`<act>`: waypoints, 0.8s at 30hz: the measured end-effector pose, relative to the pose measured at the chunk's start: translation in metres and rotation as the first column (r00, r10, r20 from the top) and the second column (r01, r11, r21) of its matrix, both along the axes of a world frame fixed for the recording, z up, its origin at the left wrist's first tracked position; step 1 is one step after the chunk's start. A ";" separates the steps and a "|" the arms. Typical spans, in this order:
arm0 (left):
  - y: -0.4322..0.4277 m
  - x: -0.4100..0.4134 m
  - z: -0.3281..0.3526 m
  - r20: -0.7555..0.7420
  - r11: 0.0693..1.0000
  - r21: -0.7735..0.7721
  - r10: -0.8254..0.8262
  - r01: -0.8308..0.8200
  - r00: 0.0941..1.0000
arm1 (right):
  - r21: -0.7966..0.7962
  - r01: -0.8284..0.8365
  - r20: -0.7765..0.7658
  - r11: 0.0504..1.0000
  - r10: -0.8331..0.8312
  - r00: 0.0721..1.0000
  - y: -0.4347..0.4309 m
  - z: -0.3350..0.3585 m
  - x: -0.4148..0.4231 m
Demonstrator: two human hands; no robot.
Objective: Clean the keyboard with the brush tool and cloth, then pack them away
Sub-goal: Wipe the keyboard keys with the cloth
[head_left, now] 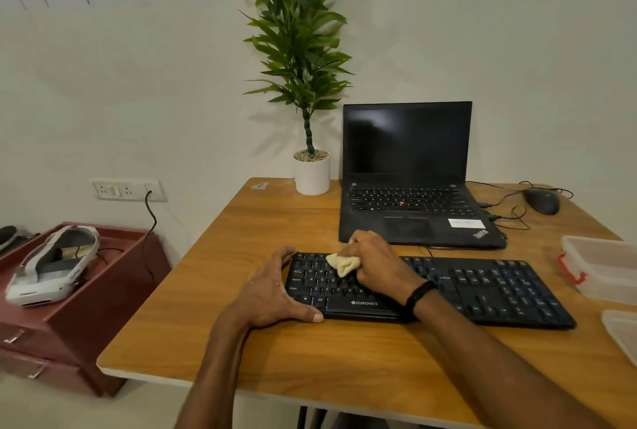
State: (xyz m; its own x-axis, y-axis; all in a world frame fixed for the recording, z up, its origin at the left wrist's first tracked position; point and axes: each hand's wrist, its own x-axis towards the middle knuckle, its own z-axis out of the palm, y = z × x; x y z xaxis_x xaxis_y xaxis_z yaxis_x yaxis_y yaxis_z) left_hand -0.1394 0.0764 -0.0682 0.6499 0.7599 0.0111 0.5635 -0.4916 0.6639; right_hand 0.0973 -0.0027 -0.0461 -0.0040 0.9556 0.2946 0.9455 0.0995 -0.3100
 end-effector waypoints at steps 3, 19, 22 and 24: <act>-0.001 0.003 0.001 -0.001 1.000 0.004 -0.002 0.002 1.000 | 0.079 0.135 -0.046 0.988 -0.132 0.990 0.011 -0.002 -0.011; 0.004 -0.002 -0.005 0.009 1.000 0.003 -0.002 0.002 1.000 | 0.004 -0.141 -0.176 0.990 0.140 0.975 -0.013 -0.006 -0.030; 0.002 -0.002 -0.008 0.028 1.000 -0.008 0.001 -0.001 1.000 | -0.065 -0.294 -0.201 0.954 0.276 0.940 -0.037 -0.003 -0.027; 0.001 0.001 -0.007 0.032 1.000 -0.017 0.001 -0.001 0.999 | -0.068 -0.217 -0.174 0.974 0.203 0.964 -0.040 0.002 -0.006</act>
State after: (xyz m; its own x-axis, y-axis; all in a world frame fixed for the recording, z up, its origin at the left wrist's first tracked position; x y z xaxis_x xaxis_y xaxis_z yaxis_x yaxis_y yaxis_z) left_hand -0.1388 0.0772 -0.0753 0.6487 0.7608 0.0193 0.5422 -0.4798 0.6898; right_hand 0.0909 -0.0429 -0.0443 -0.1658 0.9601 0.2252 0.8413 0.2569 -0.4756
